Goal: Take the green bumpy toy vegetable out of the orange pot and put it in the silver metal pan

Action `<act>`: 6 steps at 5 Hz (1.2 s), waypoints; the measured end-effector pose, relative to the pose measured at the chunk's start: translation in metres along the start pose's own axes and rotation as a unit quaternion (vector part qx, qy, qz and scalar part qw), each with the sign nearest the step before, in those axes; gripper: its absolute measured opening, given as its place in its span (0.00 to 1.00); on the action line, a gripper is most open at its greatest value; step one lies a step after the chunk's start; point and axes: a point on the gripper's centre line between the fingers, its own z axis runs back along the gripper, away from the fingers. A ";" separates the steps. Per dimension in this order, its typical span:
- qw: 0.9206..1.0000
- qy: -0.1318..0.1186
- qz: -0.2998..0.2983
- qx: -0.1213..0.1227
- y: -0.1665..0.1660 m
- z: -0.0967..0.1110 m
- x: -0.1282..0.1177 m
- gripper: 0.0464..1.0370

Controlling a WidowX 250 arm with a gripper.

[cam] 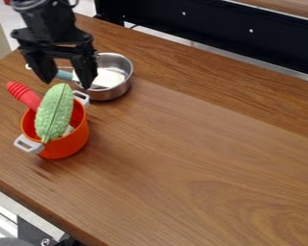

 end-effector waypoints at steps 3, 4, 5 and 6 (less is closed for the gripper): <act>0.998 -0.010 0.017 0.057 0.025 -0.015 -0.006 0.96; 0.997 -0.008 0.033 0.076 0.030 -0.019 -0.008 0.96; 0.995 0.000 0.036 0.096 0.028 -0.028 -0.017 0.96; 0.995 0.002 0.032 0.097 0.022 -0.041 -0.029 0.96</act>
